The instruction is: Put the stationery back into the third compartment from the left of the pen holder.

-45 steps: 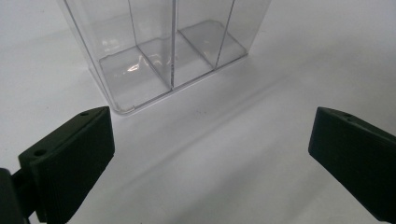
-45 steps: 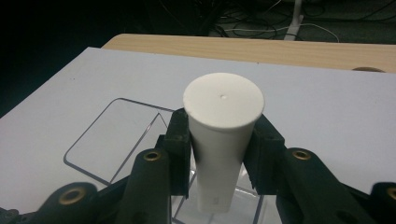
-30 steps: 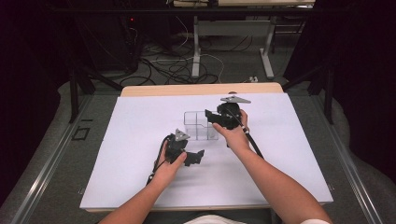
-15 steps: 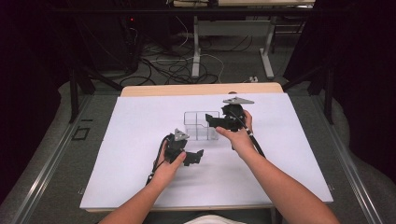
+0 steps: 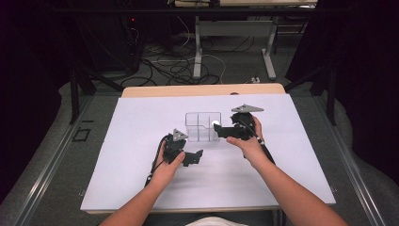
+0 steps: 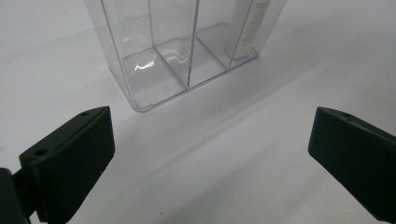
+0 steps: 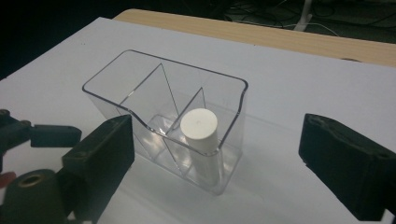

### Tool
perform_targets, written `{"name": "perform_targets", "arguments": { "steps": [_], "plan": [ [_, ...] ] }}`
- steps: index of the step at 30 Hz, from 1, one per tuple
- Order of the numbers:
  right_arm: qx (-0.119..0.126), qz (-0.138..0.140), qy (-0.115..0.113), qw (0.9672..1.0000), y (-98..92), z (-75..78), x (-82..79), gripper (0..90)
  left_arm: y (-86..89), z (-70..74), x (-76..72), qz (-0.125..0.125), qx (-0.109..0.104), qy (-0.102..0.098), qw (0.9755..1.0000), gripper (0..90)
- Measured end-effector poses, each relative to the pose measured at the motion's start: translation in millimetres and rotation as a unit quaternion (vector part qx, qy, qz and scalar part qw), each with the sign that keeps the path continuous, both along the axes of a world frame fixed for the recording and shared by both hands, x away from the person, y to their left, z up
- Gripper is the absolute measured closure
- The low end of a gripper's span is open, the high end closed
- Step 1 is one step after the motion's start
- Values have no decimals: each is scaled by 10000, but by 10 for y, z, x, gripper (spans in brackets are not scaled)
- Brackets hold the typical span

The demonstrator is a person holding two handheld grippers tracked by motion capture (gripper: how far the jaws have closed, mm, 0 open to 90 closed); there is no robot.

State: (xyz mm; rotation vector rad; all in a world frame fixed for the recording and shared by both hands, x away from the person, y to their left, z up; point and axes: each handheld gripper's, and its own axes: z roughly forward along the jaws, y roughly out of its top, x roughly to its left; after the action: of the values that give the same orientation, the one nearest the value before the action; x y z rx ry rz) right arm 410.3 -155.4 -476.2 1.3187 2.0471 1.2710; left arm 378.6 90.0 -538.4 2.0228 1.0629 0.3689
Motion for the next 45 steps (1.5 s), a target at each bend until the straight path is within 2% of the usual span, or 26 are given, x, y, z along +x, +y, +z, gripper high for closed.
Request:
{"name": "perform_targets", "arguments": {
  "steps": [3,6,13,20,22,23,24,27,29,33,42,45],
  "plan": [
    [-103,32,-25,9999,-66,-28,-43,49,51,45,2,45,-76,-9,10000,5],
    [-66,84,36,9999,-132,-57,-80,0,116,87,5,111,-134,-1,9998,6],
    [-126,33,116,9998,-352,-152,-174,0,360,166,7,398,-293,-20,9988,8],
    [-418,-267,154,9986,-643,-253,-217,0,603,196,-2,640,-336,-30,9974,9],
    [-547,-362,157,9977,-711,-285,-222,0,663,201,-3,724,-359,-52,9967,9],
    [-695,-394,144,9967,-749,-309,-223,0,701,206,-5,727,-330,-30,9968,9],
    [-823,-390,158,9957,-776,-329,-227,0,715,205,-7,795,-392,-18,9961,9],
    [-950,-434,236,9943,-826,-394,-240,0,800,205,-6,883,-409,1,9953,10],
    [-944,-496,274,9939,-853,-426,-244,0,830,202,-3,973,-463,-4,9942,10],
    [-848,-569,387,9940,-926,-467,-236,0,889,215,5,1031,-474,-15,9935,11],
    [-576,-881,339,9939,-1108,-469,-231,0,1011,209,40,1229,-523,-41,9910,11],
    [-556,-982,309,9931,-1172,-464,-228,0,1042,200,52,1289,-529,-28,9902,11]
  ]
}}
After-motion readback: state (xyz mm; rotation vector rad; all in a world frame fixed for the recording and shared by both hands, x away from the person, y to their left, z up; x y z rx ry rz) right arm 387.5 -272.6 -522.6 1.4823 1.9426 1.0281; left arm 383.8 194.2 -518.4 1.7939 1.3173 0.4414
